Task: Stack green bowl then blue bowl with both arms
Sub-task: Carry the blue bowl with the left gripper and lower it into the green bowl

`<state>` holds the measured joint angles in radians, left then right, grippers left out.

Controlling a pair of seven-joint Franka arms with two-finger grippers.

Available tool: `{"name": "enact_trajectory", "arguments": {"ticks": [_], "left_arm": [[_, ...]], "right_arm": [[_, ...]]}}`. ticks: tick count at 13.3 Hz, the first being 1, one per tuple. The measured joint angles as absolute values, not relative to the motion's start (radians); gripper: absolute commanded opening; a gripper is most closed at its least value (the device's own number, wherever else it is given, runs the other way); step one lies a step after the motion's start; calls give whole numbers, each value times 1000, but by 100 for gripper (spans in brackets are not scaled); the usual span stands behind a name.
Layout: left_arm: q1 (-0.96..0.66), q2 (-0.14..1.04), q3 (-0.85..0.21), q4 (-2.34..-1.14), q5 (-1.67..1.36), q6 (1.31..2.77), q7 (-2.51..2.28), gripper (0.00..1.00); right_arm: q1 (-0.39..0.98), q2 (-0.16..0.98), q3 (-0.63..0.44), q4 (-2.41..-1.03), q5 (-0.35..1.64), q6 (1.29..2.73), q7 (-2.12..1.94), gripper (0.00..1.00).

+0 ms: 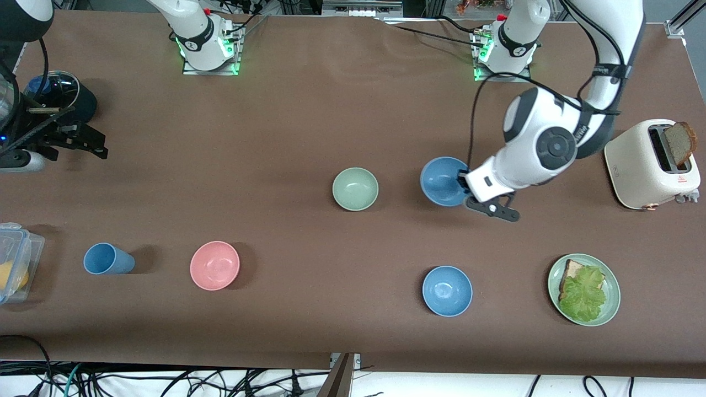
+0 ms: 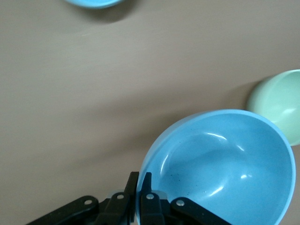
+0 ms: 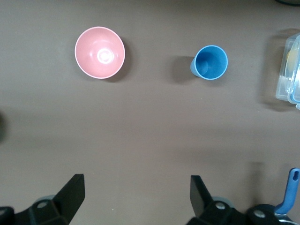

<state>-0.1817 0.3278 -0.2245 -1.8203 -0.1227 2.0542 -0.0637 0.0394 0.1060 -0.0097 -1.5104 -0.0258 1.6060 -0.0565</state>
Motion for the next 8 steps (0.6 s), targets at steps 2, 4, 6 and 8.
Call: {"name": "enact_trajectory", "arguments": {"ticks": [2, 4, 6, 8], "left_arm": [[-264, 377, -249, -1752, -123, 2055, -138, 0], [-342, 469, -249, -1637, -123, 2059, -186, 0], [-380, 562, -247, -1537, -123, 2058, -192, 0], [-391, 635, -246, -1478, -123, 2059, -192, 0]], "right_arm": [[39, 106, -14, -1512, -26, 1604, -98, 99], [39, 106, -14, -1512, -26, 1600, -104, 99], [39, 106, -22, -1513, -26, 1598, -108, 99], [39, 108, -29, -1513, -26, 1598, -119, 99]]}}
